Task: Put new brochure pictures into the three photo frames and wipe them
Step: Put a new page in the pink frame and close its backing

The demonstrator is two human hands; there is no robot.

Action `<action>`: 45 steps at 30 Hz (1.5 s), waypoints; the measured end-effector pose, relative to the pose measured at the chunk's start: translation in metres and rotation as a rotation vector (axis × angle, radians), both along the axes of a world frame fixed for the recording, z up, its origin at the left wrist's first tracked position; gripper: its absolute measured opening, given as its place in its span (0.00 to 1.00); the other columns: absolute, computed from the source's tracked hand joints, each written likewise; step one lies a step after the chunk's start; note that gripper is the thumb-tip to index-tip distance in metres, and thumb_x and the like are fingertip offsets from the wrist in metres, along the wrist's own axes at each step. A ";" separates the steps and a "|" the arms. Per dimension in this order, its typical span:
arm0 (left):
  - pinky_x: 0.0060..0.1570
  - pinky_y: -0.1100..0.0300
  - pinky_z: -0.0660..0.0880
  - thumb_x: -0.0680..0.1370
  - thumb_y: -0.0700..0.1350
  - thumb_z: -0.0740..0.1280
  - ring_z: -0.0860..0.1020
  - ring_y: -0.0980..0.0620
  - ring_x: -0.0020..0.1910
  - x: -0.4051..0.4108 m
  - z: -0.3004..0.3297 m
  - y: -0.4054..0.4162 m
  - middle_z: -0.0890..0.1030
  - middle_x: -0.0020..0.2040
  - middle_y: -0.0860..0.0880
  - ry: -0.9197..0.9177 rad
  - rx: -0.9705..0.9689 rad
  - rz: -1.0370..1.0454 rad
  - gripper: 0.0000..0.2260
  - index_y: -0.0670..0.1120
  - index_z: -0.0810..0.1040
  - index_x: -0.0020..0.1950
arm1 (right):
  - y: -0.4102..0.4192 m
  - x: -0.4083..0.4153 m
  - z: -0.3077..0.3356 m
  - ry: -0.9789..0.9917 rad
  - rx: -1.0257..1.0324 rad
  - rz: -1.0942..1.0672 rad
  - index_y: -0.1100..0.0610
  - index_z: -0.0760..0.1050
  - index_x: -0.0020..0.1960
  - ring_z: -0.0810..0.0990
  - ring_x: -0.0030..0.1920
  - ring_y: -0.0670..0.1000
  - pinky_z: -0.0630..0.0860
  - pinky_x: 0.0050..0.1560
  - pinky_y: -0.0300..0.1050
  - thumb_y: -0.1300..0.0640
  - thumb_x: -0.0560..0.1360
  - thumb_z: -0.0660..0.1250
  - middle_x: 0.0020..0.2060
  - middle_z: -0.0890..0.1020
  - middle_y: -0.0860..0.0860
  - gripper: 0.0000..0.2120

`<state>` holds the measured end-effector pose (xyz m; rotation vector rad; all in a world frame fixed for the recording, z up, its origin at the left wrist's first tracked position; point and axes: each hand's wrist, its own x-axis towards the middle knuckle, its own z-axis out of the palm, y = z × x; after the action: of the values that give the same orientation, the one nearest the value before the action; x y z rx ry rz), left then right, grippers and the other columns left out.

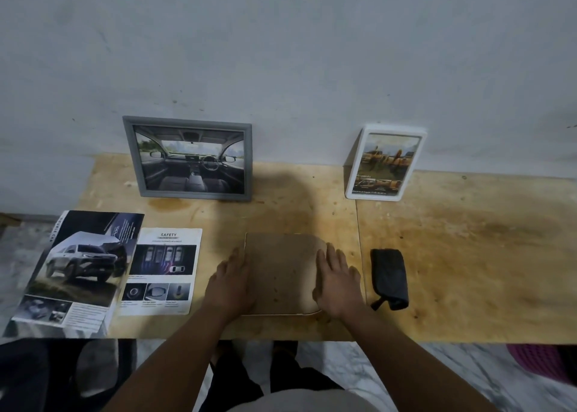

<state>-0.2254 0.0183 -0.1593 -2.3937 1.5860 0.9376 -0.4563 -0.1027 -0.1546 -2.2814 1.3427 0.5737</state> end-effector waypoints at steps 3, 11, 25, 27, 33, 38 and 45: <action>0.78 0.39 0.55 0.77 0.55 0.69 0.40 0.37 0.82 0.007 -0.006 -0.008 0.32 0.82 0.46 0.008 0.099 -0.160 0.47 0.50 0.39 0.84 | -0.008 0.005 -0.003 0.062 0.059 0.055 0.53 0.40 0.83 0.39 0.82 0.59 0.52 0.77 0.68 0.38 0.76 0.60 0.82 0.36 0.55 0.45; 0.79 0.36 0.42 0.78 0.70 0.60 0.34 0.39 0.81 0.020 -0.026 -0.003 0.28 0.81 0.45 -0.114 0.074 -0.323 0.48 0.50 0.33 0.83 | -0.003 -0.003 -0.018 0.091 0.040 0.103 0.51 0.32 0.82 0.34 0.81 0.62 0.44 0.75 0.73 0.27 0.75 0.51 0.79 0.29 0.54 0.49; 0.80 0.37 0.46 0.73 0.67 0.72 0.37 0.39 0.82 0.021 -0.017 -0.044 0.38 0.84 0.43 -0.142 0.068 -0.457 0.55 0.45 0.41 0.84 | -0.012 0.047 -0.009 0.115 0.129 0.310 0.54 0.35 0.82 0.31 0.80 0.60 0.45 0.78 0.67 0.45 0.73 0.68 0.79 0.30 0.55 0.52; 0.79 0.35 0.44 0.71 0.68 0.72 0.37 0.39 0.82 0.024 -0.022 -0.049 0.36 0.83 0.43 -0.131 0.093 -0.457 0.57 0.46 0.39 0.84 | -0.014 0.048 -0.013 0.103 0.133 0.294 0.53 0.35 0.83 0.31 0.80 0.59 0.45 0.78 0.67 0.41 0.72 0.69 0.79 0.29 0.54 0.54; 0.78 0.32 0.44 0.71 0.70 0.71 0.36 0.42 0.82 0.027 -0.031 -0.049 0.32 0.83 0.46 -0.110 0.095 -0.449 0.58 0.49 0.36 0.83 | -0.012 0.046 -0.024 0.059 0.140 0.270 0.51 0.34 0.82 0.28 0.79 0.57 0.40 0.77 0.68 0.35 0.70 0.69 0.78 0.27 0.53 0.57; 0.79 0.36 0.41 0.77 0.70 0.62 0.30 0.40 0.79 0.027 -0.028 -0.023 0.29 0.80 0.42 -0.178 -0.011 -0.525 0.50 0.48 0.33 0.82 | -0.003 0.012 -0.022 -0.072 0.040 0.185 0.50 0.37 0.83 0.32 0.81 0.57 0.43 0.80 0.63 0.32 0.74 0.64 0.81 0.33 0.54 0.52; 0.79 0.44 0.40 0.80 0.69 0.58 0.32 0.42 0.79 0.027 -0.044 0.033 0.28 0.80 0.43 -0.029 -0.076 -0.290 0.39 0.59 0.39 0.83 | 0.004 -0.027 -0.032 -0.034 0.043 0.173 0.48 0.32 0.82 0.27 0.79 0.53 0.38 0.79 0.64 0.26 0.76 0.52 0.78 0.26 0.51 0.48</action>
<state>-0.1984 0.0517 -0.2032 -2.1307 1.9216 0.7956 -0.4835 -0.0983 -0.1870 -2.3759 1.1139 0.6102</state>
